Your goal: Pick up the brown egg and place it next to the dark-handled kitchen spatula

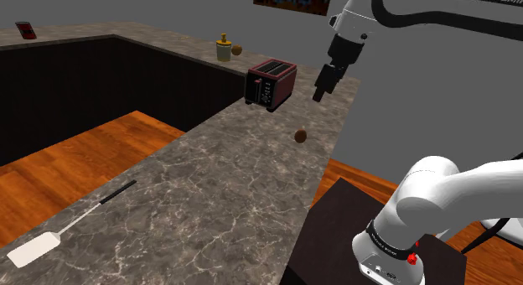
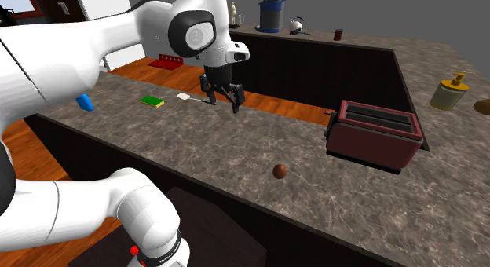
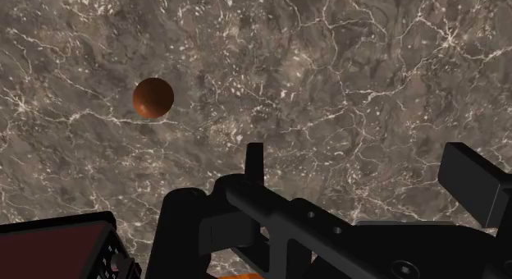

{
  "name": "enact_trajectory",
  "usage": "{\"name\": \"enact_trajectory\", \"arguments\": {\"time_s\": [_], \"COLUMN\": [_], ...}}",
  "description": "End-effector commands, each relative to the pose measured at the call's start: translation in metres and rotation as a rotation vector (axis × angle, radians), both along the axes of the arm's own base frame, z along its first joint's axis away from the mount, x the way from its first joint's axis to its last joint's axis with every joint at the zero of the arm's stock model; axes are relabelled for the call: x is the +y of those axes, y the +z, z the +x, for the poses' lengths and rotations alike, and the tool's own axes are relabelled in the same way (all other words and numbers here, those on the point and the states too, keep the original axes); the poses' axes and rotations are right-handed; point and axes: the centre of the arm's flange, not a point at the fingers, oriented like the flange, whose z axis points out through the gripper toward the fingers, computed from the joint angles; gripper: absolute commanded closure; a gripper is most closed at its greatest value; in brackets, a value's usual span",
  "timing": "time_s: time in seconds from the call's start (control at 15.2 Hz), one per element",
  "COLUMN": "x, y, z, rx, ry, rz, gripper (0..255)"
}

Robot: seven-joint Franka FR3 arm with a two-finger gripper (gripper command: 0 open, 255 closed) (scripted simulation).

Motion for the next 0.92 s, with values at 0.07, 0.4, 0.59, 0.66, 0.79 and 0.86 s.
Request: {"name": "enact_trajectory", "arguments": {"time_s": [0.07,0.4,0.59,0.66,0.79,0.86], "x": [-0.008,-0.045,-0.067,-0.074,-0.089,-0.096], "y": [-0.010,-0.059,-0.089,-0.100,-0.120,-0.130], "z": [0.005,0.031,0.046,0.052,0.062,0.067], "rx": [0.005,0.028,0.042,0.047,0.056,0.061], "ry": [0.009,0.054,0.082,0.091,0.109,0.118], "rz": [-0.001,-0.004,-0.006,-0.007,-0.008,-0.009], "gripper": [0,0,0,0,0,0]}}
